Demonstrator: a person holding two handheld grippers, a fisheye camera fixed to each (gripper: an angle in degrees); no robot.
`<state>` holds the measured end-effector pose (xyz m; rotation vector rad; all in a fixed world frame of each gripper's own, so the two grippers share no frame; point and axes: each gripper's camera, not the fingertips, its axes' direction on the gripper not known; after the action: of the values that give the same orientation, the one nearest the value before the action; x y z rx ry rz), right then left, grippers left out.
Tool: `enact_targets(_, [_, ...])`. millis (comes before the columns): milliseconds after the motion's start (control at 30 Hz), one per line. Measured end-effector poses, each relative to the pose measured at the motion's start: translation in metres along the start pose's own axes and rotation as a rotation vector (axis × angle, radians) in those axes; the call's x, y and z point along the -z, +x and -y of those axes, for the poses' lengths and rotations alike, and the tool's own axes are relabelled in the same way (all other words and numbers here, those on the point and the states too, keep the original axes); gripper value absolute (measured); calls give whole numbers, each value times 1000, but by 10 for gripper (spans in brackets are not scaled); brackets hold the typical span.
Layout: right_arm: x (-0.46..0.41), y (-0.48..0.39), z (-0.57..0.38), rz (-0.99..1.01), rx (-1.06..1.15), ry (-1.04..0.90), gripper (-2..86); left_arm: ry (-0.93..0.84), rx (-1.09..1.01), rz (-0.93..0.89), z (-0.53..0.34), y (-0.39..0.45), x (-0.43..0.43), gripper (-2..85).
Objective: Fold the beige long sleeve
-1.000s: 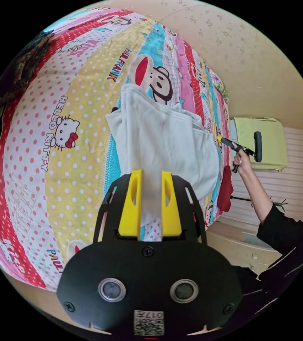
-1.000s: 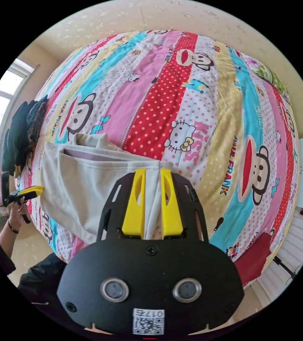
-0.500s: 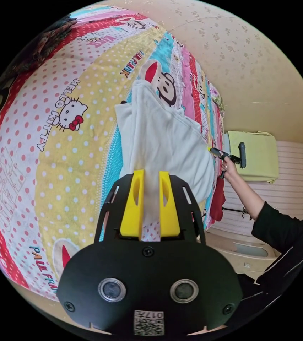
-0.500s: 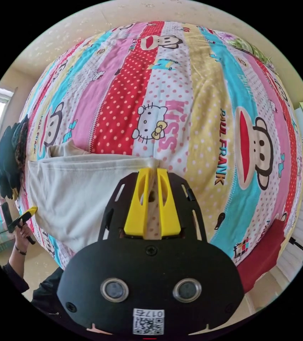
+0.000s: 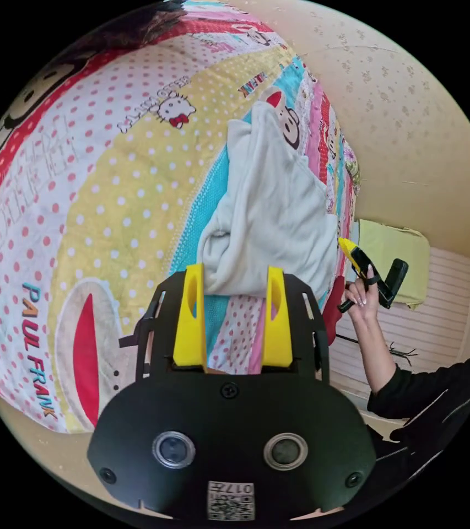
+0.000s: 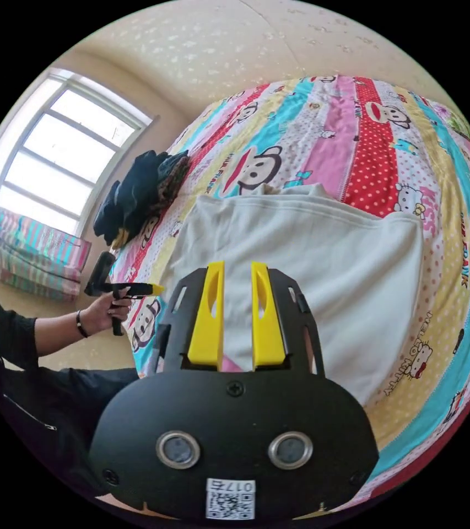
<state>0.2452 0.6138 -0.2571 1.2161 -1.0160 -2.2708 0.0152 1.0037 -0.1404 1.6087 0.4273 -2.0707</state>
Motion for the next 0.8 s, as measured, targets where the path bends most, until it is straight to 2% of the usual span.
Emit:
enact_targets(133, [-41,-71,-40,57,200,-123,106,-24,191,-77,25,-23,5,71])
enact_targets(200, [-54,-95,-57,75,264,-177,117,-58,205,-123,40,-18,13,57])
enact_targets(300, [-68,-131,-74,-32,307,-203,141,-97,195,-83,60,8,35,53])
enact_targets(433, [-74,-180,-71,-224,406,-112,154,-82,114,-166,83,46,67,52])
enact_targets(600, [-117,-189,-66,-456,459,-158,115,-92,146,-231,107,51,81,53])
enact_targets(700, [-115,-186,-62,-468,433,-126,89,-36,171,-259,113,41,95,62])
enact_targets(767, [-104,-175,-60,-434,353,-116,78,65,201,-317,108,27,117,96])
enact_targets(800, [-100,-172,-60,-421,336,-114,77,186,209,-348,100,16,138,116])
